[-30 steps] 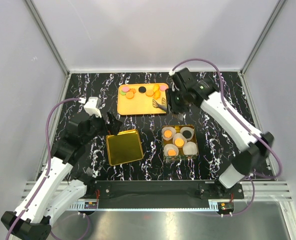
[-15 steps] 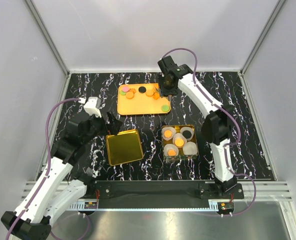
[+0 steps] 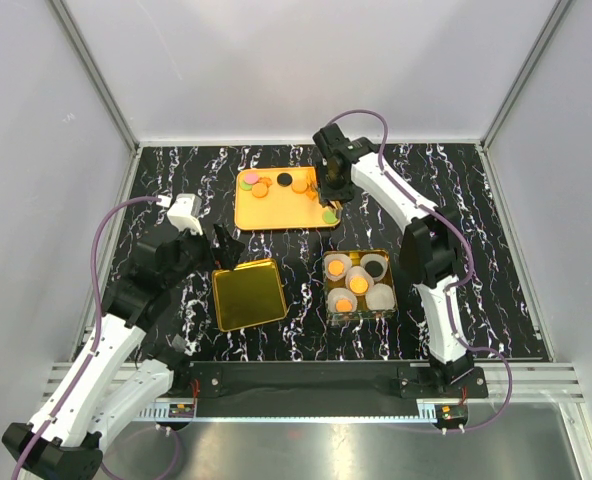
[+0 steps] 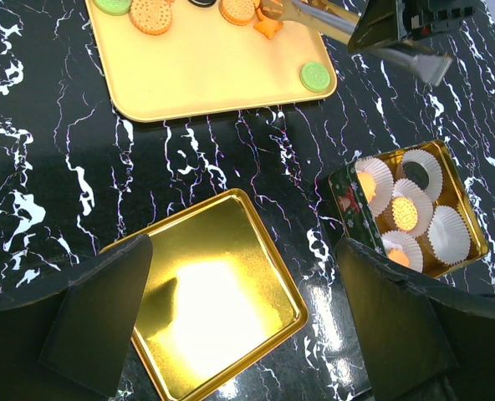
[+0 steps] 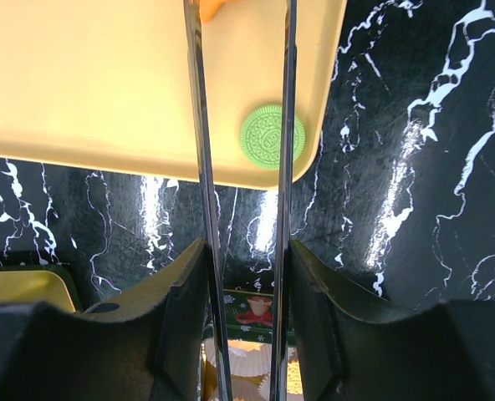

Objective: Pack the cookies

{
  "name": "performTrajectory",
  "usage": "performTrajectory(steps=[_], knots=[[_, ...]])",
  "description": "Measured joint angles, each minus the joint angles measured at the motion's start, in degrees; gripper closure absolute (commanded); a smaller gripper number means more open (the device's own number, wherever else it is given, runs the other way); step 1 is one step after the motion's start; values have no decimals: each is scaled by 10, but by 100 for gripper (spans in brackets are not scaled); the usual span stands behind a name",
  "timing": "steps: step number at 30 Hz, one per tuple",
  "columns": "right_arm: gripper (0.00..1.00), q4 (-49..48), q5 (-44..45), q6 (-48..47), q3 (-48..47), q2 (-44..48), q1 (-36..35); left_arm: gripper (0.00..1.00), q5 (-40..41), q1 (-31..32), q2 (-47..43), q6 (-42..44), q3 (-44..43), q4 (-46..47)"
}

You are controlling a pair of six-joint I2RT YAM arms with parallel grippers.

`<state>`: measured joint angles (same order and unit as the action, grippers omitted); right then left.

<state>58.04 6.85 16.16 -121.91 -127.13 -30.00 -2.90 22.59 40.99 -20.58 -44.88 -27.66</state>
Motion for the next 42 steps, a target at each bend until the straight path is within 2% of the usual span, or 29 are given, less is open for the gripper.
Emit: performTrajectory(steps=[19, 24, 29, 37, 42], knots=[[52, -25, -16, 10, 27, 4, -10, 1, 0, -1, 0, 0, 0, 3], [57, -23, -16, 7, 27, 4, -10, 1, 0, -1, 0, 0, 0, 3], [68, -9, -20, 1, 22, 4, -10, 1, -1, -1, 0, 0, 0, 3], [68, 13, -20, -6, 20, 19, -10, 1, -2, -1, 0, 0, 0, 3], [68, 18, -25, -10, 30, 66, -10, 1, -2, -1, -2, 0, 0, 3]])
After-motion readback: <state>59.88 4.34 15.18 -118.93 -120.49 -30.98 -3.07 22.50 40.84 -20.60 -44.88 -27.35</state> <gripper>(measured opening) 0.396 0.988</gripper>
